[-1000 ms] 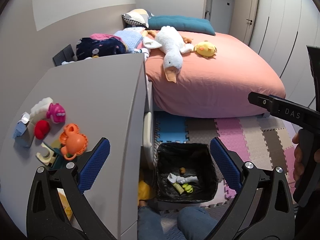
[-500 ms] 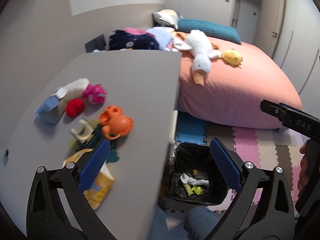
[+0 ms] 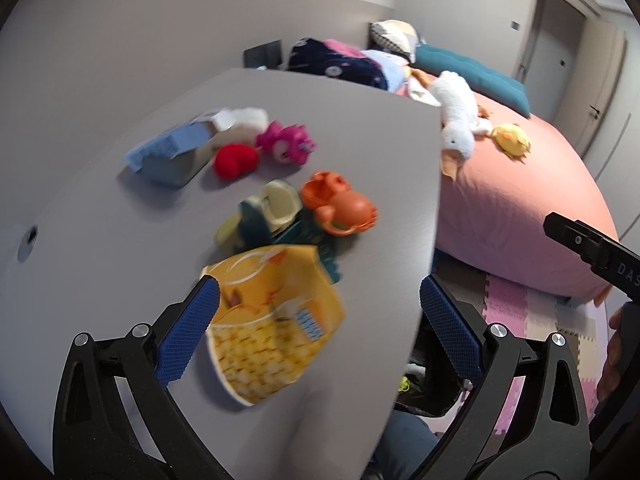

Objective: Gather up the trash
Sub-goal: 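Move the left gripper to the yellow corn-print paper cup and grasp it, then grasp the orange toy with the right gripper while the left holds the cup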

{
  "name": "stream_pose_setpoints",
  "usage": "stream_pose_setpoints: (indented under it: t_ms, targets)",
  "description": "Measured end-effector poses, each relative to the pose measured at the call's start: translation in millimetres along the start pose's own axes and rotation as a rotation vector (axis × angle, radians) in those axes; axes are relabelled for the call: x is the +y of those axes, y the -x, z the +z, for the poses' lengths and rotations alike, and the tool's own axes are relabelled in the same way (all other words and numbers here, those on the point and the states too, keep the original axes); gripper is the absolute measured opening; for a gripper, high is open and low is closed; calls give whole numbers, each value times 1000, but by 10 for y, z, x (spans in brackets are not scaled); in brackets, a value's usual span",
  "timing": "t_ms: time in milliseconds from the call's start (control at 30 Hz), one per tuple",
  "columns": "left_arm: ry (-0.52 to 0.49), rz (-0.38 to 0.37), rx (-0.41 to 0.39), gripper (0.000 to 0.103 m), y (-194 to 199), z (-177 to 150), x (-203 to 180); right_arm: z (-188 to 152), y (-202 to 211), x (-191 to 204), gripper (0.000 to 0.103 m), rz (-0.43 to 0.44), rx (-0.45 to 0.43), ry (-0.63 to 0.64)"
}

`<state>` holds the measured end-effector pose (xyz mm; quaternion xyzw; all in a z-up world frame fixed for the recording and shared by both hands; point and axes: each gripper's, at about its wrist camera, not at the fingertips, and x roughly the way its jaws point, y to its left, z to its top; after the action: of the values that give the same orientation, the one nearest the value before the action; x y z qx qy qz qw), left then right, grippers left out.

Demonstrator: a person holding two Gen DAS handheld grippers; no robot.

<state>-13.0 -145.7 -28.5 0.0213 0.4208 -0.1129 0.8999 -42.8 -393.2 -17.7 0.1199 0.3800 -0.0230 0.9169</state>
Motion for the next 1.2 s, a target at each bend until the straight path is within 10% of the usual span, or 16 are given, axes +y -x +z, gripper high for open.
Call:
stream_pose_setpoints:
  t_ms: [567, 1200]
  targets:
    - [166, -47, 86, 90, -323, -131, 407, -9, -109, 357, 80, 42, 21, 70]
    - [174, 43, -13, 89, -42, -111, 736, 0, -527, 891, 80, 100, 86, 143]
